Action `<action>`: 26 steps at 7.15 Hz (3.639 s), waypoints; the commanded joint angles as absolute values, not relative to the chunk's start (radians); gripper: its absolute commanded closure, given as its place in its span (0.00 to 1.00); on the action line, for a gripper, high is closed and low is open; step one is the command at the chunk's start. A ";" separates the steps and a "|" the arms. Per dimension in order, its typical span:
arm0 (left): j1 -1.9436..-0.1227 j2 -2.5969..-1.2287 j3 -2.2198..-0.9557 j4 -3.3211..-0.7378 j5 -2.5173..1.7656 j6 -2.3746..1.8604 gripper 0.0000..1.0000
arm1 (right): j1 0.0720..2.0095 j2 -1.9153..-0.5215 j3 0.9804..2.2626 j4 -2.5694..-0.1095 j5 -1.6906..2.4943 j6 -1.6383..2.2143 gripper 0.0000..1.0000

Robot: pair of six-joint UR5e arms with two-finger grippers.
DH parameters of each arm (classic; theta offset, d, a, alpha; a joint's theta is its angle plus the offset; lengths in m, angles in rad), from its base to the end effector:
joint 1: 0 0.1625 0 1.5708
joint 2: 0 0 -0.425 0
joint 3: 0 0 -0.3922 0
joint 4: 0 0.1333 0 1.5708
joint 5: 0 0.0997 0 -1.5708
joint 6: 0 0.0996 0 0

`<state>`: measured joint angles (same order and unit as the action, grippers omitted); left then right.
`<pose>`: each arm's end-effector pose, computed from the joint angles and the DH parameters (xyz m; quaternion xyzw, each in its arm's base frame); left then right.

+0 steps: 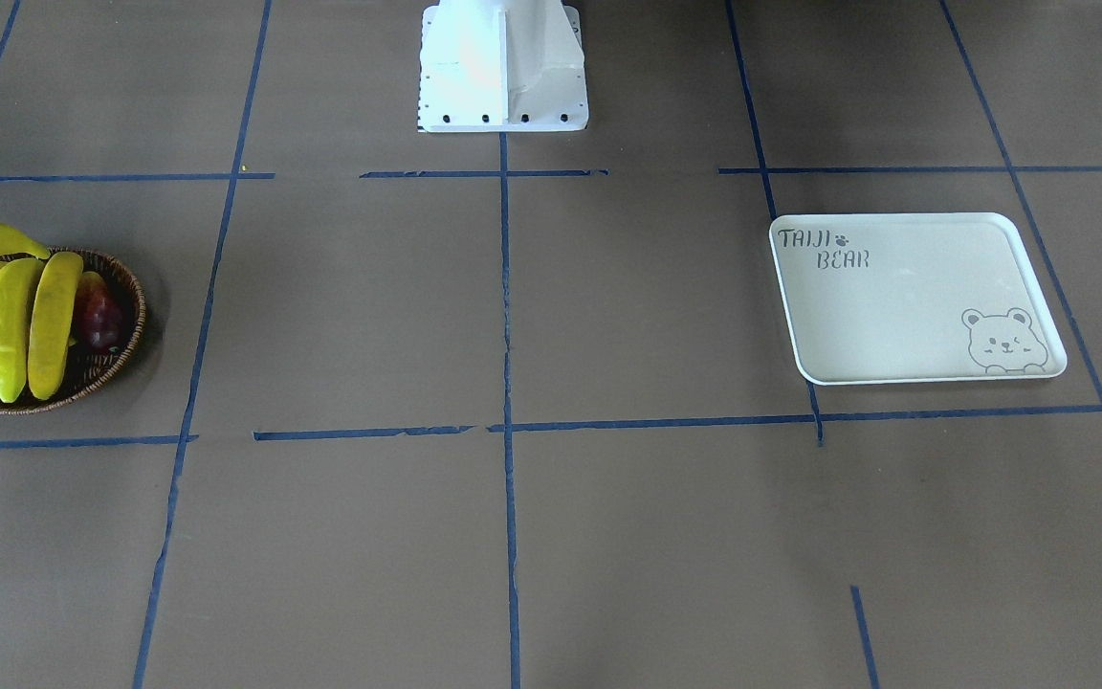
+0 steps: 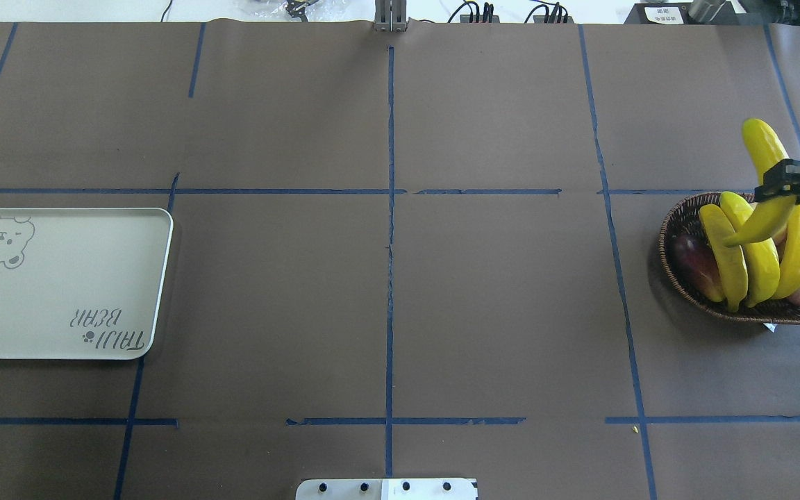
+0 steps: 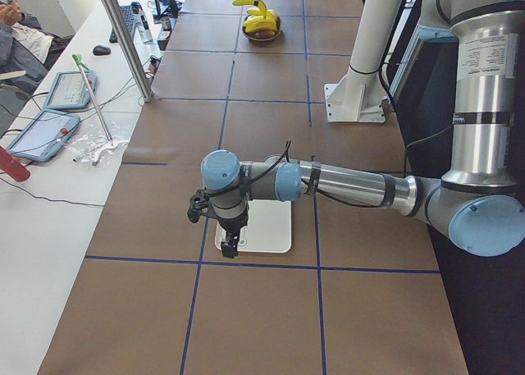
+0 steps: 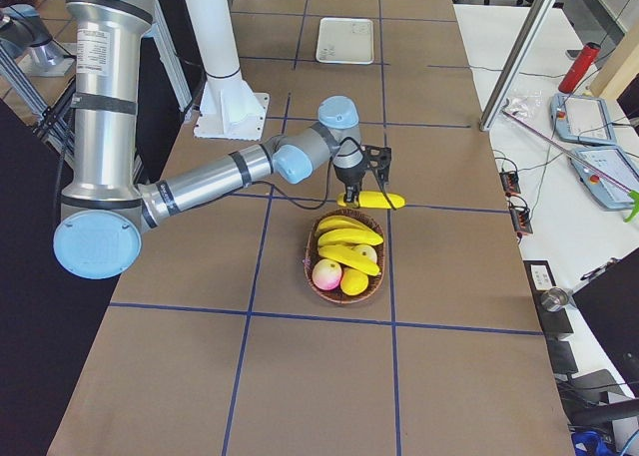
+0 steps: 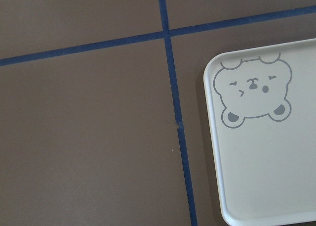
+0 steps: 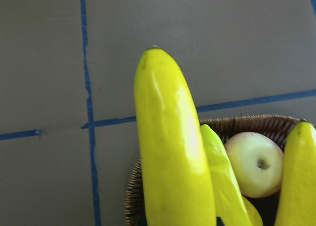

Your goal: Transfer all bananas from basket to plate

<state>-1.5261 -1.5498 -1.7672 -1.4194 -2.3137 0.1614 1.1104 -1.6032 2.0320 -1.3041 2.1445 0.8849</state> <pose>-0.0445 -0.4812 0.5899 0.0323 0.3617 0.1002 0.9263 -0.1392 -0.4590 0.4245 0.0899 -0.4117 0.0957 0.9018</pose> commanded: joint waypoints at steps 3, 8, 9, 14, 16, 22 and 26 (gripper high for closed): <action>-1.500 -1.722 -1.770 -1.442 -2.424 0.029 0.00 | 0.898 -1.250 1.925 -1.293 2.128 1.054 0.99; -1.142 -1.915 -1.758 -1.713 -2.499 -0.537 0.00 | 0.597 -0.973 1.853 -1.293 1.811 1.222 0.98; -1.093 -1.961 -1.756 -1.747 -2.497 -0.677 0.00 | 0.563 -0.938 1.838 -1.298 1.749 1.230 0.98; -0.958 -2.091 -1.683 -2.176 -2.426 -1.355 0.00 | 0.497 -0.789 1.730 -1.298 1.677 1.374 1.00; -0.855 -2.161 -1.678 -2.192 -2.265 -1.530 0.00 | 0.486 -0.762 1.710 -1.296 1.658 1.388 1.00; -0.796 -2.192 -1.606 -2.292 -2.206 -1.631 0.00 | 0.465 -0.755 1.700 -1.230 1.644 1.442 0.99; -0.796 -2.194 -1.600 -2.293 -2.206 -1.631 0.91 | 0.465 -0.756 1.697 -1.230 1.644 1.436 0.94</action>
<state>-0.7962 -2.1923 -1.6007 -2.2929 -2.2058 -1.6306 0.4647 -0.7556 1.6982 -1.2302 1.6446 1.4375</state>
